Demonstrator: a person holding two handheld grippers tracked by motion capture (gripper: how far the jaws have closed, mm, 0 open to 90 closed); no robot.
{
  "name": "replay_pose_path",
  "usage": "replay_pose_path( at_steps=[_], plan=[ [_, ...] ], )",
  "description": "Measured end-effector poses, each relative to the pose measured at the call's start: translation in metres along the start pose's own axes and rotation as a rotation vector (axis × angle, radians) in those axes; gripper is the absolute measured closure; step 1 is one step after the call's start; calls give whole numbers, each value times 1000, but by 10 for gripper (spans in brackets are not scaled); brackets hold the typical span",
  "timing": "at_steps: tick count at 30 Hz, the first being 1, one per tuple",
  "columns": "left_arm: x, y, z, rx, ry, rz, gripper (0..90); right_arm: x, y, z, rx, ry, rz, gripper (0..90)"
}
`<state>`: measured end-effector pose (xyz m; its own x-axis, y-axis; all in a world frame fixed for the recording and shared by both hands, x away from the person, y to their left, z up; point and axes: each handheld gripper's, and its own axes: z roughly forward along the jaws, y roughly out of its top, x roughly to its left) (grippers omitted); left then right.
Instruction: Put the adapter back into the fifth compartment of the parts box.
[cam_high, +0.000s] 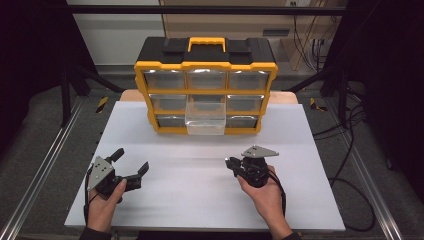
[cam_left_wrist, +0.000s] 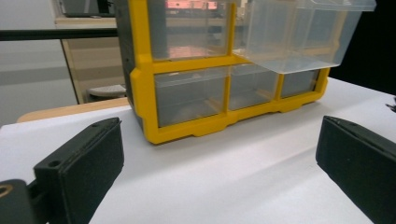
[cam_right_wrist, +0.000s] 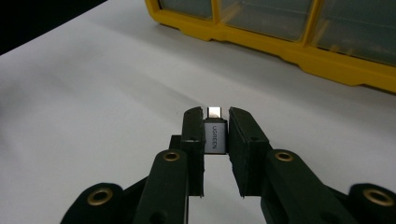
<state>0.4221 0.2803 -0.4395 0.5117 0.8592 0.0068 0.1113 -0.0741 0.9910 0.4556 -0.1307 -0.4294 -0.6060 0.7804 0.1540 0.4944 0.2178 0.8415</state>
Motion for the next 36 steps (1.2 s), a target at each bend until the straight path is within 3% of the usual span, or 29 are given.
replay_pose_path(
  at_steps=[8, 15, 17, 24, 26, 30, 31, 33, 34, 36],
  plan=[
    [-5, 0, 2, 21, -52, 31, 8, -3, -1, -2, -4, -39, -17, 765],
    [-4, 0, 2, 22, -54, 26, 9, -5, 3, -9, -49, -46, -4, 765],
    [-4, 1, 1, 20, -61, 31, 9, -6, 7, -9, -59, -62, -24, 765],
    [7, 1, -5, 11, -54, 30, 11, -12, 17, -9, -80, -83, -17, 765],
    [12, -2, -4, 16, -51, -1, 15, -14, 21, -12, -93, -92, -31, 765],
    [11, -8, 1, 53, -71, 28, 19, -17, 28, -16, -100, -112, -45, 765],
    [9, -8, 2, 51, -82, 3, 21, -17, 31, -18, -101, -123, -60, 765],
    [8, -7, 2, 44, -85, -1, 21, -17, 34, -21, -104, -133, -74, 765],
    [5, -4, 0, 34, -84, 20, 21, -19, 41, -26, -112, -144, -84, 765],
    [5, -4, -1, 31, -85, 23, 20, -20, 44, -29, -115, -149, -85, 765]
  ],
)
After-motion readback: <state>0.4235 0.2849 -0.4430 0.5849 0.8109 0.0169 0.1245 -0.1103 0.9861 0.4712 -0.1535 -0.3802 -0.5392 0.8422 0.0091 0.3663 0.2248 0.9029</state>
